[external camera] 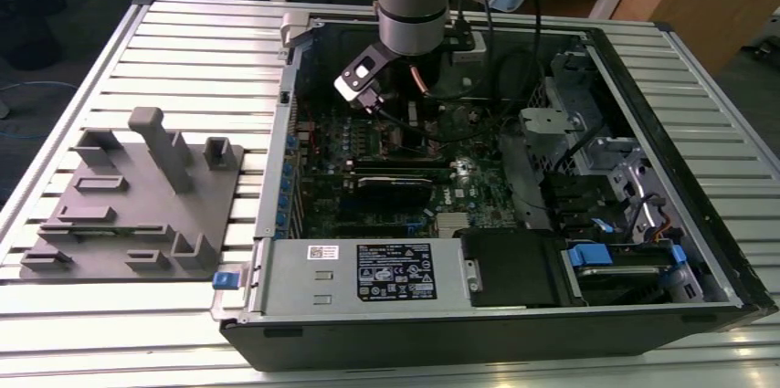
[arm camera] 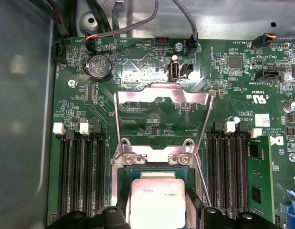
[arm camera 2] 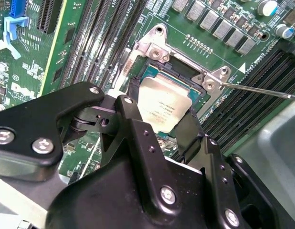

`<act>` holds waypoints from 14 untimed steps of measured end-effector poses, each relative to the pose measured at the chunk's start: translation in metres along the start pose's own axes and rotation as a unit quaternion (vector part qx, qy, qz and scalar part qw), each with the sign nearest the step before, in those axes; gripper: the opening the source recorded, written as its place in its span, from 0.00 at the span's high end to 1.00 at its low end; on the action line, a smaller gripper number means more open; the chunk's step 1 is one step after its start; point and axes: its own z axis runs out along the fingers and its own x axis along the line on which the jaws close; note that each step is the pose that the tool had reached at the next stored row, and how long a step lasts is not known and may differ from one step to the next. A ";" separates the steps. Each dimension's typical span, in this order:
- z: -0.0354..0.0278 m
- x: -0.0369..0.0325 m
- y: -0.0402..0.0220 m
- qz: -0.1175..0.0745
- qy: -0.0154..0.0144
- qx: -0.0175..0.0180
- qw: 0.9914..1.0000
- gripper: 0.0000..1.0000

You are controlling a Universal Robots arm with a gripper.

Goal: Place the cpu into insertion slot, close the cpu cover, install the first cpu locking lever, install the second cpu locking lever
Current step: 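Place the cpu into insertion slot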

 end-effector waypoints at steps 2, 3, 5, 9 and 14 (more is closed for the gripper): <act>0.0001 0.0000 0.0000 0.000 0.000 0.000 1.000 0.46; 0.0001 0.0001 0.0000 0.000 0.000 0.000 1.000 0.46; 0.0001 0.0001 0.0000 0.000 0.000 0.000 1.000 0.46; 0.0002 0.0001 0.0000 0.000 0.000 0.000 1.000 0.46; 0.0005 0.0002 0.0001 0.000 0.000 0.000 1.000 0.39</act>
